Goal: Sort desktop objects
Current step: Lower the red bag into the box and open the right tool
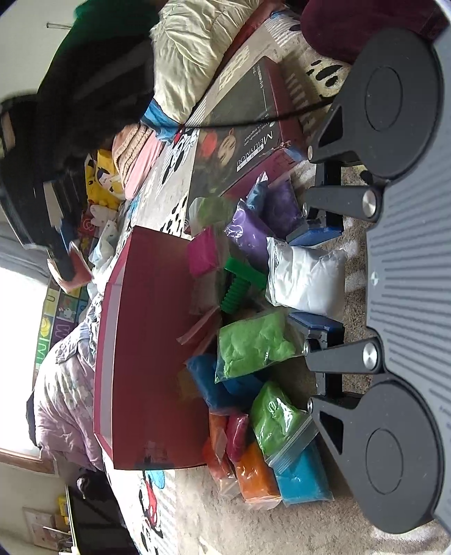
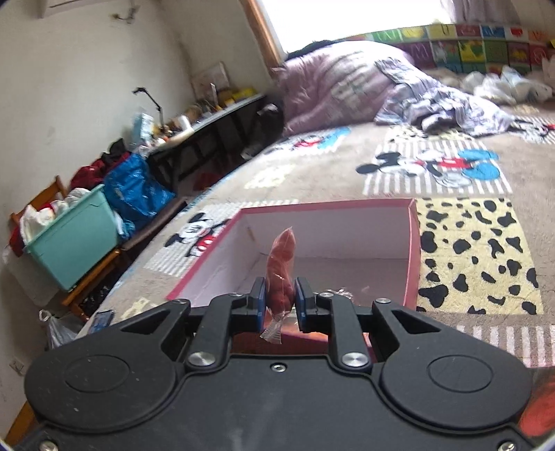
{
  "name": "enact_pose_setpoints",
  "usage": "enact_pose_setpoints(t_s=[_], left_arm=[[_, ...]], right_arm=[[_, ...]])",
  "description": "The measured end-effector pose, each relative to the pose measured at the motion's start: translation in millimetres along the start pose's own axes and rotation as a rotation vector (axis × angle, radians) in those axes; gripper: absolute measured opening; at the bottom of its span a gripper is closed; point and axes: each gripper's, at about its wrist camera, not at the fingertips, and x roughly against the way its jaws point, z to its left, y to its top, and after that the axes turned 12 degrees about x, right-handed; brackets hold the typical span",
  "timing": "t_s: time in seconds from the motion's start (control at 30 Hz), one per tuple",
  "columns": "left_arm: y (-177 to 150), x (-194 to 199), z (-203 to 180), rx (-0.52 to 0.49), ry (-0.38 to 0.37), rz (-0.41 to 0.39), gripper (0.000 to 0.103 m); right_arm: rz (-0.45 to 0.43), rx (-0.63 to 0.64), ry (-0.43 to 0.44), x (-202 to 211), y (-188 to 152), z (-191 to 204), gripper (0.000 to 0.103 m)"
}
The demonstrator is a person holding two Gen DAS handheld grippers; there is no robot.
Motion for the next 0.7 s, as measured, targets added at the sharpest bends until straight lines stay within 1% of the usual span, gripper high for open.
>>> enact_pose_setpoints(t_s=[0.2,0.3,0.47,0.57,0.7], left_arm=[[-0.4,-4.1,-1.8,-0.009,-0.012,0.010,0.040],[0.7,-6.2,-2.2,-0.006,-0.019,0.011,0.040],[4.5,-8.2,-2.2,0.004,-0.030,0.004,0.040],[7.9,-8.7,-1.7,0.014,-0.037,-0.003,0.040],[10.9,-9.8,-0.5,0.028,-0.039,-0.009,0.040]], right_arm=[[0.133,-0.028,-0.064,-41.9,6.2,-19.4,0.017],[0.194,-0.013,-0.100,-58.6,7.7,-24.7,0.017],[0.292,-0.001,-0.129,-81.9,8.7,-29.8,0.017],[0.332,0.018,-0.149,-92.8,8.6,-29.3,0.017],[0.373,0.066,-0.174,-104.5,16.7,-24.7,0.017]])
